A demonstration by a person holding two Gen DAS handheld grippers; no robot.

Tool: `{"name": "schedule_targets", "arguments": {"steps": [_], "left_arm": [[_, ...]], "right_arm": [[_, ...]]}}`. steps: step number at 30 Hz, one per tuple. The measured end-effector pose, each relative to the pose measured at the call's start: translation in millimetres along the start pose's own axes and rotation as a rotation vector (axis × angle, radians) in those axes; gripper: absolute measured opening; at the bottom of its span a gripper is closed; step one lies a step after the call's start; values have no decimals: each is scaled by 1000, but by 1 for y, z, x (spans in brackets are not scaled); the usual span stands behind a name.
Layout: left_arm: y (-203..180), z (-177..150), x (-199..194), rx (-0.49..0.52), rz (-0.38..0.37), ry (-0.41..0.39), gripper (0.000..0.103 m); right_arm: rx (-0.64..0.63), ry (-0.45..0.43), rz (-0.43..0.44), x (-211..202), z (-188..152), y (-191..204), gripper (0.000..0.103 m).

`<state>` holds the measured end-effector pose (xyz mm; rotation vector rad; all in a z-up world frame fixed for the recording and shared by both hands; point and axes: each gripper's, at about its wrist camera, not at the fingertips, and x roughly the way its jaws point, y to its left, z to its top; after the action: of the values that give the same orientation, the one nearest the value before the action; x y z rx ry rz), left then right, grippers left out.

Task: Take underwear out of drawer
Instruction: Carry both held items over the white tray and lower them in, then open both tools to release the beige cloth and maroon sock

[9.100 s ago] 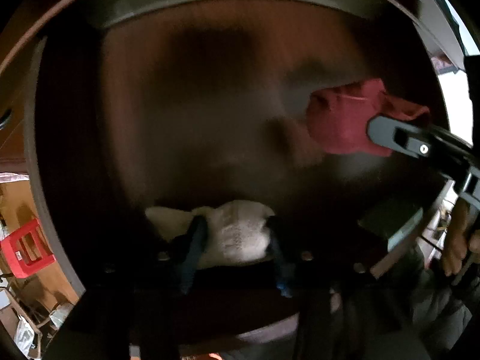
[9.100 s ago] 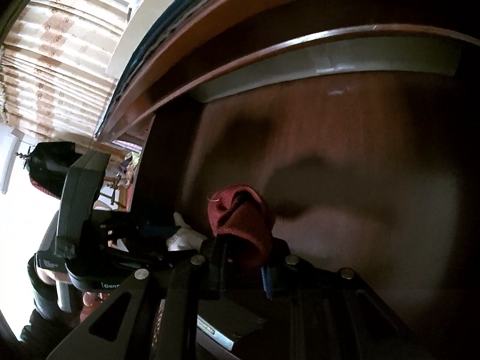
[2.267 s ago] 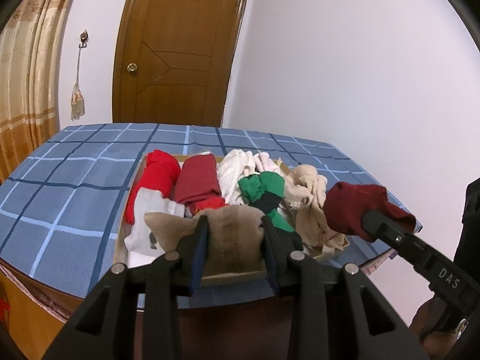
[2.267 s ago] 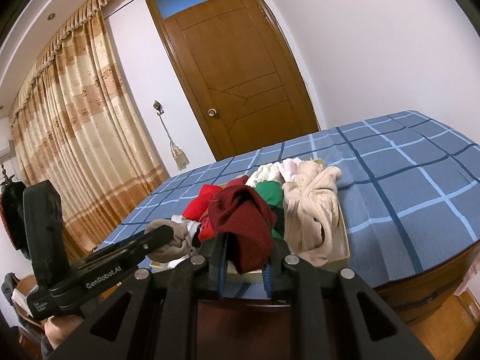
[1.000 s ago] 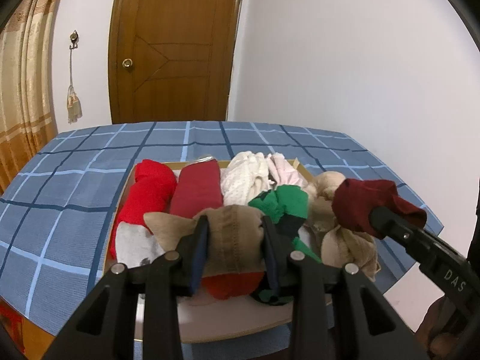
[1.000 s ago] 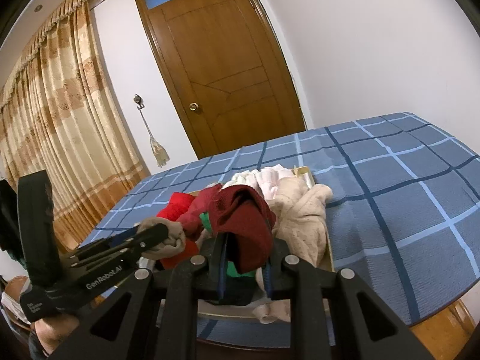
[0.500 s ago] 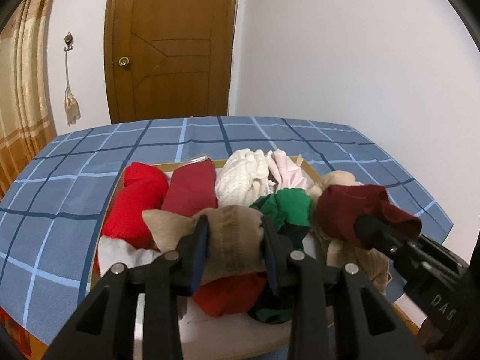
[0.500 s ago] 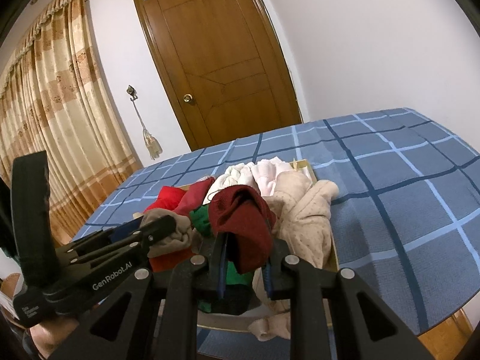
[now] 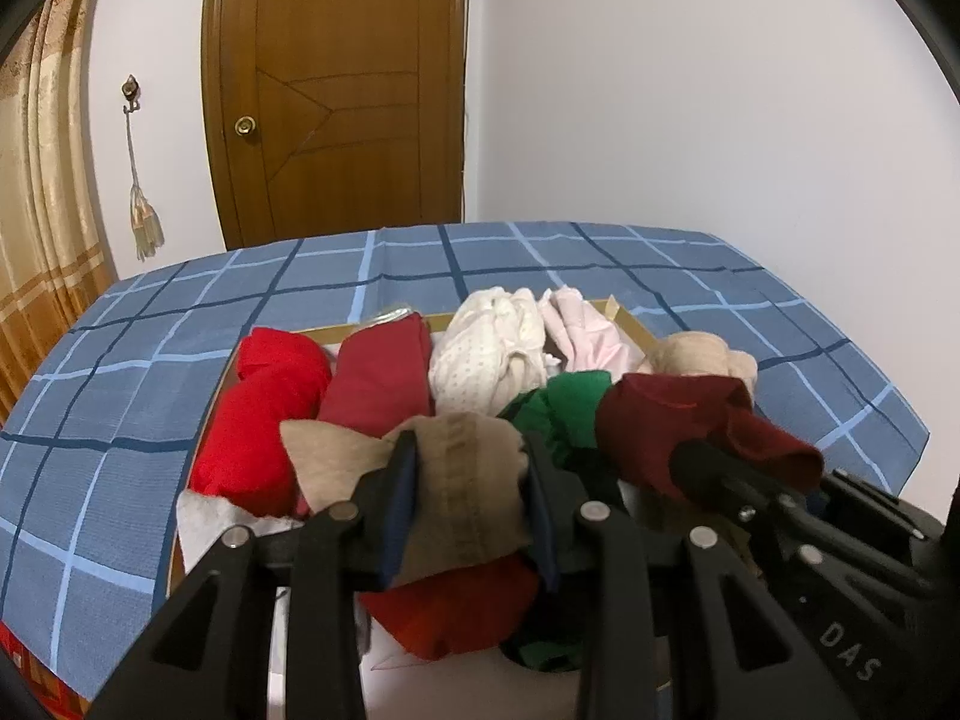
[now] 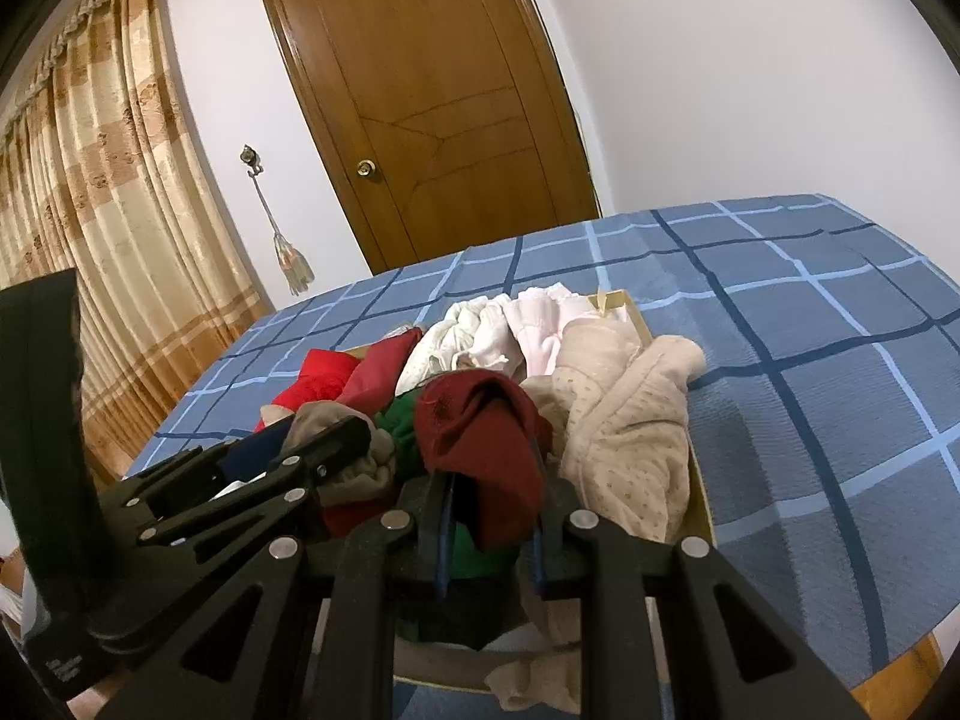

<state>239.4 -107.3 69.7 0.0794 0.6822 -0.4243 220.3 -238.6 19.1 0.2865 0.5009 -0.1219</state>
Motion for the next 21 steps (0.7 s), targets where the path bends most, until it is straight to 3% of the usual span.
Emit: {"name": "schedule_targets", "arguments": {"steps": [14,21], "left_arm": [[3,-3,19,0,32,22,33],[-3,-16,24,60,77,-14,33]], "right_arm": [[61,77,25,32,5,-3,21],[94,134,45,50,-5,-12,21]]}}
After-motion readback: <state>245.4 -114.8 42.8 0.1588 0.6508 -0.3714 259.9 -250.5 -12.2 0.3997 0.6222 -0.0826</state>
